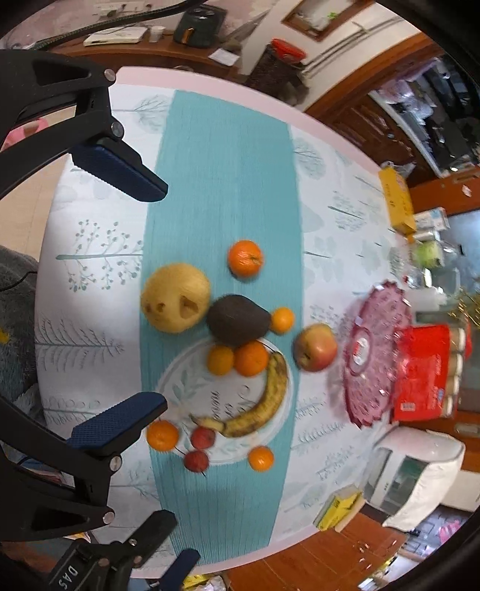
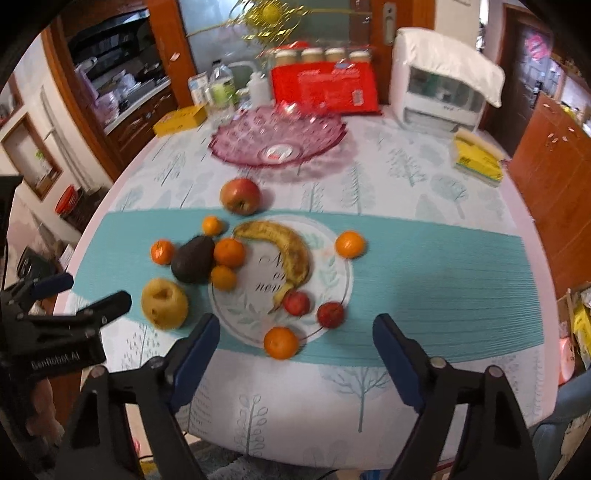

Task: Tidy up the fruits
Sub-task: 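Move the left gripper to the yellow pear and close on it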

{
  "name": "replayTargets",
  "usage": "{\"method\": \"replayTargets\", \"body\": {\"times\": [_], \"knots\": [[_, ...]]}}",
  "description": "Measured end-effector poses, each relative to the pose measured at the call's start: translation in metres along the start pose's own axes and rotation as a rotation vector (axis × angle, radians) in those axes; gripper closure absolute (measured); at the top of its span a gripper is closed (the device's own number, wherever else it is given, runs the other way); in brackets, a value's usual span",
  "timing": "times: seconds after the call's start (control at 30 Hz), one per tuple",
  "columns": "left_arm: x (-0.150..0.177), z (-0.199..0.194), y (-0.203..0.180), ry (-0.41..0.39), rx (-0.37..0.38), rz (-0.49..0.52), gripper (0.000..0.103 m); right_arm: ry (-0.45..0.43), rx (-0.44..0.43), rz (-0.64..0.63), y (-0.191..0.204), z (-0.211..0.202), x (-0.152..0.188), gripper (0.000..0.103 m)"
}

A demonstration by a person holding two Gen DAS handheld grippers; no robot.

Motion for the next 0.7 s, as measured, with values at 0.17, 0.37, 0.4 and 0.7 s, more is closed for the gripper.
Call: {"method": "replayTargets", "body": {"times": [0.17, 0.37, 0.4, 0.7], "knots": [[0.026, 0.021, 0.025, 0.041, 0.006, -0.074, 0.001, 0.091, -0.064, -0.037, 0.014, 0.030, 0.033, 0.038], [0.051, 0.041, 0.050, 0.077, 0.050, -0.196, 0.001, 0.159, -0.106, -0.033, 0.023, 0.056, 0.052, 0.043], [0.053, 0.043, 0.053, 0.077, 0.054, -0.209, 0.001, 0.163, -0.112, -0.033, 0.024, 0.059, 0.054, 0.044], [0.054, 0.055, 0.062, 0.067, 0.060, -0.272, 0.001, 0.151, -0.155, -0.069, 0.038, 0.059, 0.047, 0.043]]}}
Point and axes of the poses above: each gripper's, at about its wrist camera, not at the fingertips, and z roughly the way its jaws point, y to its left, x to its underside, the point moved 9 cm from there along z, roughly the way its jaws point, and after that the axes turned 15 degrees about x, right-handed, at the moved point
